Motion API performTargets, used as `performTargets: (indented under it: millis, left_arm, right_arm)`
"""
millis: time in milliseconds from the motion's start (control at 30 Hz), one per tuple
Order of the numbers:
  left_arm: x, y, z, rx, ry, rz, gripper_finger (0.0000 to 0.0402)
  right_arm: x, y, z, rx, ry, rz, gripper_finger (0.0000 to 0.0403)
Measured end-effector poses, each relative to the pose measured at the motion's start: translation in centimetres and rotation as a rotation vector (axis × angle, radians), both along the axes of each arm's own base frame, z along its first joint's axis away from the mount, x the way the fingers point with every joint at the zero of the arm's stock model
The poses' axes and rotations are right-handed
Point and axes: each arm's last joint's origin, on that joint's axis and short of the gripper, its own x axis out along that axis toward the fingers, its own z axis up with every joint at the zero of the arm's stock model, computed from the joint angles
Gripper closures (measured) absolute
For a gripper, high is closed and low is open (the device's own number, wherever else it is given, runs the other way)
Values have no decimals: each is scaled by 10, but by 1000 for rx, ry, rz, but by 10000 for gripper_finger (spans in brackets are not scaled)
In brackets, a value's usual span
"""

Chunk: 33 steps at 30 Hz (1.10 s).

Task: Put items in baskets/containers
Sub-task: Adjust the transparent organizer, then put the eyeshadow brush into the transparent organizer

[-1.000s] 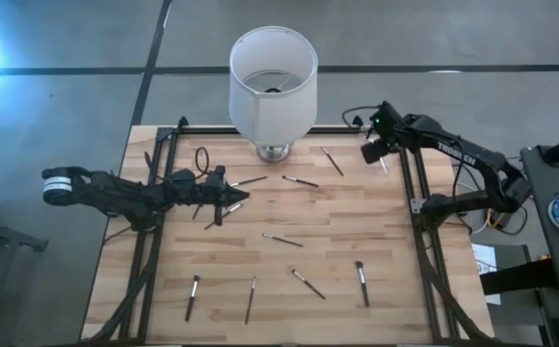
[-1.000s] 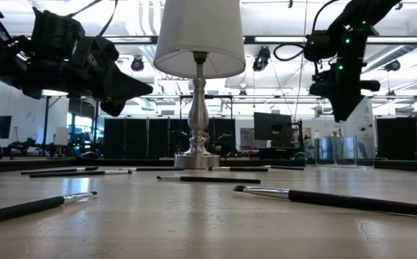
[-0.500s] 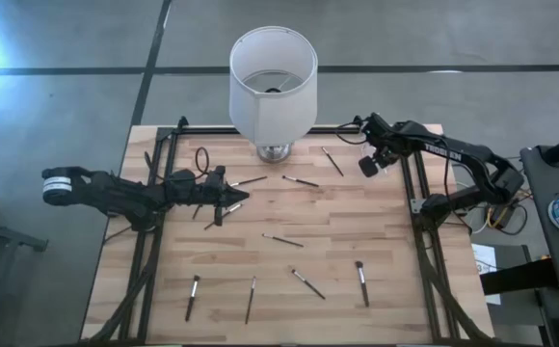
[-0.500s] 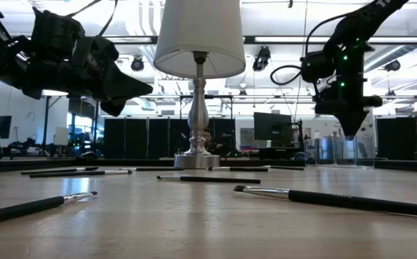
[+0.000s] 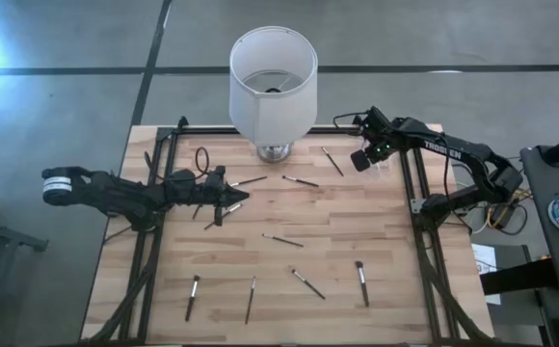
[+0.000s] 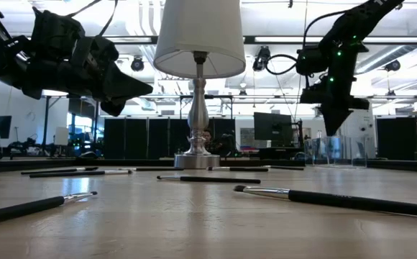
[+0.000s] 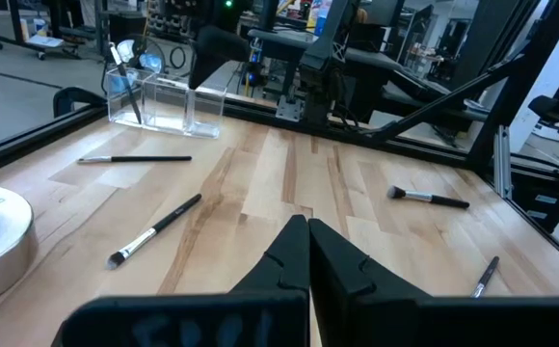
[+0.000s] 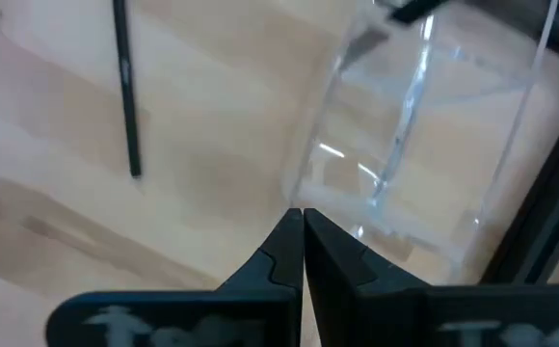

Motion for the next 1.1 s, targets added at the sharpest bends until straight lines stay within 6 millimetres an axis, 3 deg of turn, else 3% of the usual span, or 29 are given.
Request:
performTargets:
  millis: [267, 467, 700, 867, 1100]
  left_arm:
    - [0, 0, -2, -2, 17, -1, 402]
    - [-2, -1, -6, 1, 37, -2, 402]
    - [-6, -1, -9, 9, 41, 10, 402]
    - [-6, -1, -9, 19, 40, 11, 402]
    - [-10, -3, -17, 30, 78, 8, 402]
  right_arm:
    - [1, 1, 13, -122, 7, 51, 394]
    - [-4, 29, 23, -332, -154, 116, 394]
    - [-10, 72, 1, -588, -515, 227, 394]
    - [-6, 97, -13, -581, -701, 388, 394]
    - [8, 135, -35, -599, -762, 465, 394]
